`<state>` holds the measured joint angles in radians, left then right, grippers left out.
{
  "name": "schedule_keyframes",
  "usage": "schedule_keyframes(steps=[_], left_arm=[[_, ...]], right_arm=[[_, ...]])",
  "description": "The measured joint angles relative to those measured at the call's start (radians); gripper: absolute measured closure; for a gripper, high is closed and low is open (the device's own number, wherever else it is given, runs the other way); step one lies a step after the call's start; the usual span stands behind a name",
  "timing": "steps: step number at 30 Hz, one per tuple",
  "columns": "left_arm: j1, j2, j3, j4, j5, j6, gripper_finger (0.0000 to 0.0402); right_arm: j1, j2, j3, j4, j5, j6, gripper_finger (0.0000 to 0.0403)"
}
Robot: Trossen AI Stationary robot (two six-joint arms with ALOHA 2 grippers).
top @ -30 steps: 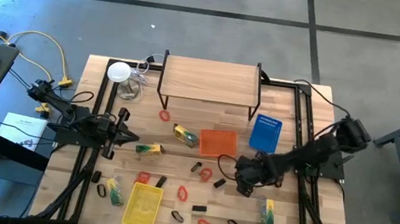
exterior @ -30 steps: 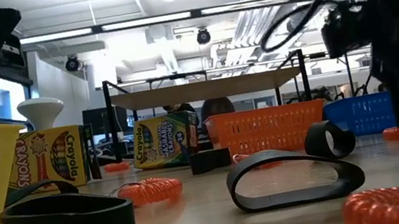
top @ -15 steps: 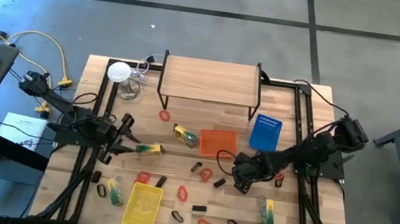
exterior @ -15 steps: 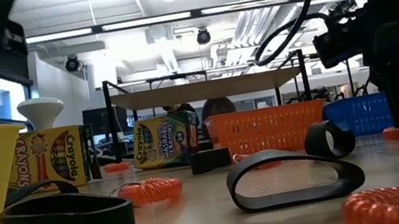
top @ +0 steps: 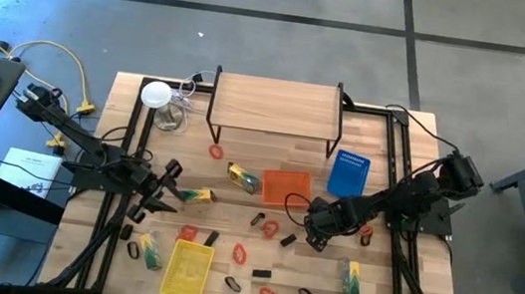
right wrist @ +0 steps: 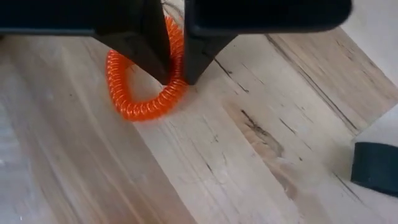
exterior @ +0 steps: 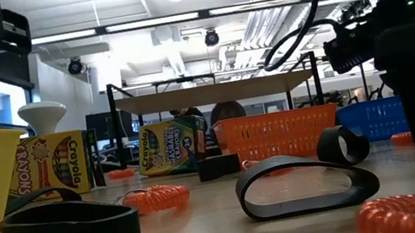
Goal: Pick & Place Office Desk Supplies
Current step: Put the spring keychain into the blue bin
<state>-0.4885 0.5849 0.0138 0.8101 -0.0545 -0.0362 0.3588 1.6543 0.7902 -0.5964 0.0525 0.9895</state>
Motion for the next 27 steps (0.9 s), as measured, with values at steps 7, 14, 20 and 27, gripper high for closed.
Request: schedule_keyframes(steps=[7,14,20,27], left_arm=[[0.0,0.05,0.0,0.064,0.0,0.036,0.0256],[0.0,0.053,0.0,0.071,0.0,0.047,0.0256],[0.0,0.053,0.0,0.071,0.001,0.089,0.0256],[0.0,0.053,0.0,0.071,0.0,0.141,0.0256]], right_arm=[[0.015,0.008,0.058,-0.053,0.024,-0.05,0.0397],[0.063,0.01,0.304,-0.365,0.103,-0.096,0.0398],[0.078,0.008,0.475,-0.679,0.231,-0.023,0.0398],[0.017,-0.009,0.501,-0.916,0.283,0.009,0.0398]])
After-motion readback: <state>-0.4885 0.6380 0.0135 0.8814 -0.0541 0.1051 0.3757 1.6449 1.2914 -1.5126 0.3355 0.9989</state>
